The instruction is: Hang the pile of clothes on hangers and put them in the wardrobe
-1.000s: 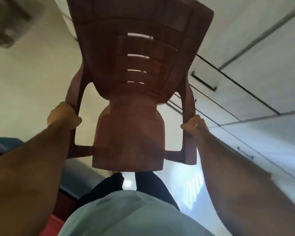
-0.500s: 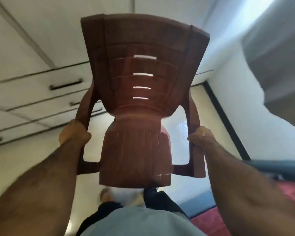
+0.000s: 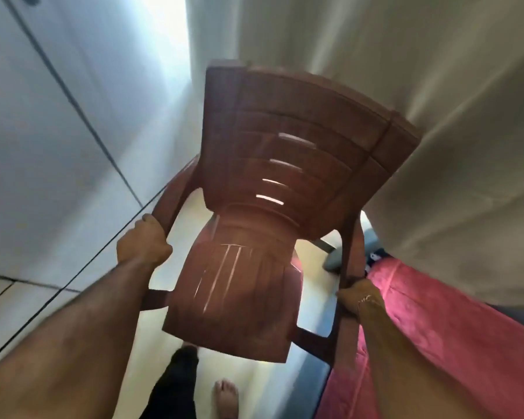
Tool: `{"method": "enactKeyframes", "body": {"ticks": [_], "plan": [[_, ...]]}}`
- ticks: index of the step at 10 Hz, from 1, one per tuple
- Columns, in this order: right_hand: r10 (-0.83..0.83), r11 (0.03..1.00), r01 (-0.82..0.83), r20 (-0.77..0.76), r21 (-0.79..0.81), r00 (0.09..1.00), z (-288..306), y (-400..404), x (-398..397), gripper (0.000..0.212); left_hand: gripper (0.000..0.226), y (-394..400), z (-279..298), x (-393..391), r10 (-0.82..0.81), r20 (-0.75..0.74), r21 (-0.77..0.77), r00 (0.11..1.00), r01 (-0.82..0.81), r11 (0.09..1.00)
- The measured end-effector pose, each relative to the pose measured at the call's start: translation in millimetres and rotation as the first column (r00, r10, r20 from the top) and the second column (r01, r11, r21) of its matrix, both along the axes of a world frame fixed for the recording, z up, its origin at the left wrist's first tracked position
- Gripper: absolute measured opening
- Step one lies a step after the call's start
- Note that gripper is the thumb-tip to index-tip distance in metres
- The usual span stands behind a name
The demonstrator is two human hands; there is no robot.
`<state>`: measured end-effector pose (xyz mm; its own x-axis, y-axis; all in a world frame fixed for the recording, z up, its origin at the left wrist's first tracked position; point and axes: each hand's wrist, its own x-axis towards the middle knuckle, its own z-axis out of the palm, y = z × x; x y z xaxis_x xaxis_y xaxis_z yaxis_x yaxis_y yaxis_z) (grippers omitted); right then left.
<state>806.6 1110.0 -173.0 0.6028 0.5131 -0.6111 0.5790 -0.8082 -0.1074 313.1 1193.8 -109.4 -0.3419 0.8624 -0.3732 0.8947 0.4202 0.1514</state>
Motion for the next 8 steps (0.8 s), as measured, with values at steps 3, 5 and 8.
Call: {"method": "enactKeyframes", "body": {"ticks": [3, 5, 8], "plan": [[-0.076, 0.997, 0.076, 0.037, -0.002, 0.996, -13, 84, -7, 0.053, 0.046, 205, -70, 65, -0.247, 0.000, -0.036, 0.969, 0.247, 0.968], [-0.090, 0.996, 0.089, 0.058, 0.013, 0.994, -28, 139, 13, 0.053, 0.048, 285, -106, 91, -0.350, -0.066, -0.081, 0.935, 0.344, 0.935], [-0.160, 0.986, 0.162, 0.060, -0.039, 0.985, -27, 152, 14, 0.066, 0.047, 289, -92, 112, -0.322, -0.026, -0.111, 0.946, 0.317, 0.942]]}}
